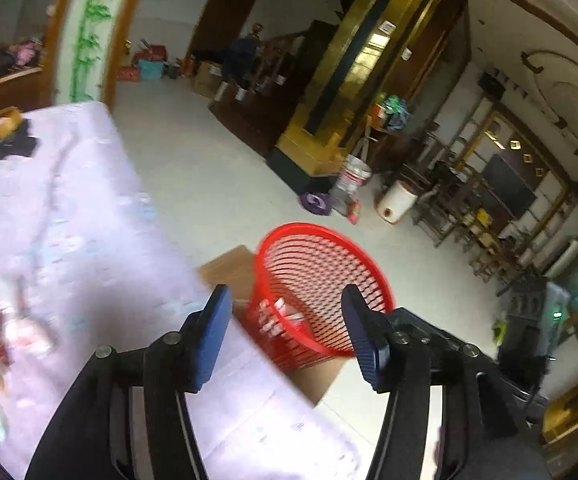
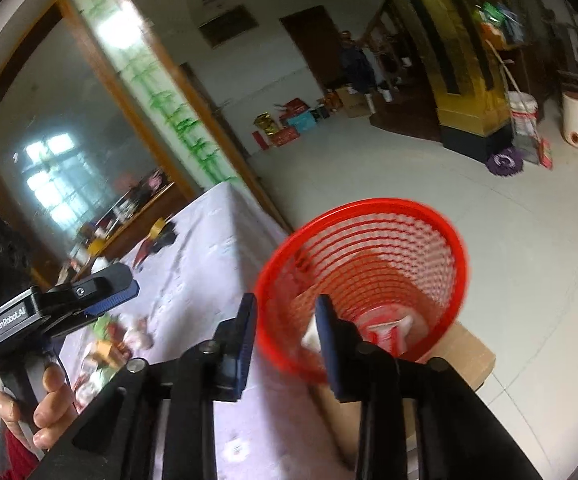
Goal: Collect trash
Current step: 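Grasp the red-and-pink snack wrapper with the left gripper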
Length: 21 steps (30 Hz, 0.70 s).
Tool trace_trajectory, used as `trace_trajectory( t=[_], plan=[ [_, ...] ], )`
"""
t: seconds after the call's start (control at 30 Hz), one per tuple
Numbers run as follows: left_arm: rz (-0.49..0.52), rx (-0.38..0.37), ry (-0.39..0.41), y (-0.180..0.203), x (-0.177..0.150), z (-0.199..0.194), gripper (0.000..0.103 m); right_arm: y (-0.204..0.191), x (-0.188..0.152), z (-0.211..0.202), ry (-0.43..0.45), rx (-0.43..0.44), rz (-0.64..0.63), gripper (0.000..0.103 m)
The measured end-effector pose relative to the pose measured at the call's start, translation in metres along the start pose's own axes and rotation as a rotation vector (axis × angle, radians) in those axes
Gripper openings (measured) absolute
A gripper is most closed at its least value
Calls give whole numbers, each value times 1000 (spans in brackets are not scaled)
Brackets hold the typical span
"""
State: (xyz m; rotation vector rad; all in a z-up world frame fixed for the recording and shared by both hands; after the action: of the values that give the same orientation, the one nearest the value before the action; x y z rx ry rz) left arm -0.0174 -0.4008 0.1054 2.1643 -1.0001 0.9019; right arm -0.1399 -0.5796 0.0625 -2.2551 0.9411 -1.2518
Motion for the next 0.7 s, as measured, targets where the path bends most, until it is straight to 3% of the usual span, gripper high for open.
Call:
trace_trajectory(
  t=[0.27,0.7],
  plan=[
    [-8,172,8,-37,-46,-78,56,-77,-54,8,-73,62,-140,53],
    [-157,441,-21,-135,-143,-199,61,-171,-142,47,-252,167,-319,58]
  ],
)
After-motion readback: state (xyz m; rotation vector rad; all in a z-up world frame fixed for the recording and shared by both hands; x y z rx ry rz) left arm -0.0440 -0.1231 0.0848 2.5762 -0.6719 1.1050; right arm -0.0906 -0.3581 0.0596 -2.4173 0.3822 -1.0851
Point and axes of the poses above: each gripper's, at about its wrist camera, not at the fingertips, and z roughly the way its jaws point, y to its right, x to its top, the point moved 3 cm from there along z, roughly the way its jaws point, and after that the axes turned 13 degrees about z, right-handed, at the moved point
